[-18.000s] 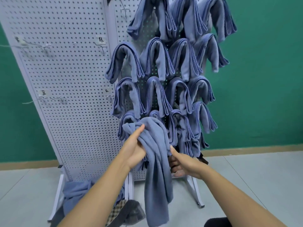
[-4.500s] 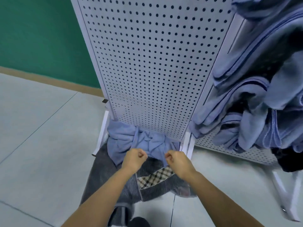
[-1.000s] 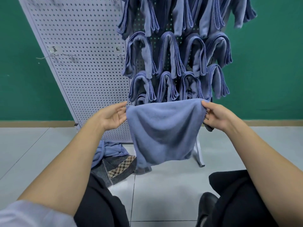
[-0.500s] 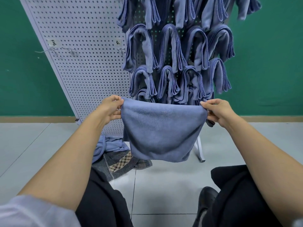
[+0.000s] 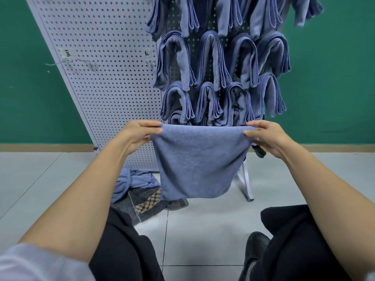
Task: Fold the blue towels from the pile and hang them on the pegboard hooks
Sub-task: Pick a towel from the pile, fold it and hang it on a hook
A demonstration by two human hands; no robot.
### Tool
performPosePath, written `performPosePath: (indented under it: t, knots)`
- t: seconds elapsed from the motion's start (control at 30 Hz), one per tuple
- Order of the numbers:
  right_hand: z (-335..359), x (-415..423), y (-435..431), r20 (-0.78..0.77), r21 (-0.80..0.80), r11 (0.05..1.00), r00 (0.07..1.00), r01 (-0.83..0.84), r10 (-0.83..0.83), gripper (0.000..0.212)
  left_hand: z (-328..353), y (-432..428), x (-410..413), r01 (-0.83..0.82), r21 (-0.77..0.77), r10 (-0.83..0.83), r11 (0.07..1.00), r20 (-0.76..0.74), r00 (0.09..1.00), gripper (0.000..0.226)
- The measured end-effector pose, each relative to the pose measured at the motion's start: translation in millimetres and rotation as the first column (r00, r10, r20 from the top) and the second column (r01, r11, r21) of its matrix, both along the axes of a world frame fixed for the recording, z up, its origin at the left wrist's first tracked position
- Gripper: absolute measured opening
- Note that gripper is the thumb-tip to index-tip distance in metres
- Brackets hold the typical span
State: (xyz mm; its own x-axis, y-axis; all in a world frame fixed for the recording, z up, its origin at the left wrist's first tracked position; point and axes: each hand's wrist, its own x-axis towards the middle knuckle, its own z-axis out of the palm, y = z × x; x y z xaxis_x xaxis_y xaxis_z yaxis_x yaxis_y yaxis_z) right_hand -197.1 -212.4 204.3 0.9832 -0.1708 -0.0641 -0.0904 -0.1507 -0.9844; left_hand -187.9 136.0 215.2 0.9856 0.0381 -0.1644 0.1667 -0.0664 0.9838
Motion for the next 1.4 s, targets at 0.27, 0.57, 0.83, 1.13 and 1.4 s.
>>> performPosePath:
  t: [0.27,0.57,0.83,1.13,1.4]
  knots:
    - [-5.6,-1.4,1.4,0.125,-0.371,0.927,0.992,0.053,-0.006,0.021,-6.7,-0.1,4.1,-0.076,0.269,0.046,0.96,0.116,0.992,0.029]
    - [3.8,0.8,-3.1,0.16,-0.197,0.979,0.987,0.058,-0.026,0.021,-1.9,9.9,2.5,-0.081,0.169,0.052,0.982,0.17,0.984,0.017]
    - [15.6,-3.1,21.8,-0.061,0.275,0.957,0.995,0.092,-0.078,0.029,10.5,-18.5,-5.6,-0.168,-0.39,0.124,0.905,-0.135,0.983,0.015]
    - [19.9,-15.9,89.8,0.128,0.008,0.996,0.988,-0.09,0.089,0.013,9.6,-94.6,-20.8,0.011,-0.061,-0.004,0.998,0.107,0.994,0.007]
    - [16.2,-21.2,103.2,0.228,0.046,0.99,0.966,-0.134,0.12,0.003,8.1,-108.7,-21.8,0.031,-0.033,-0.024,0.999,0.199,0.98,0.007]
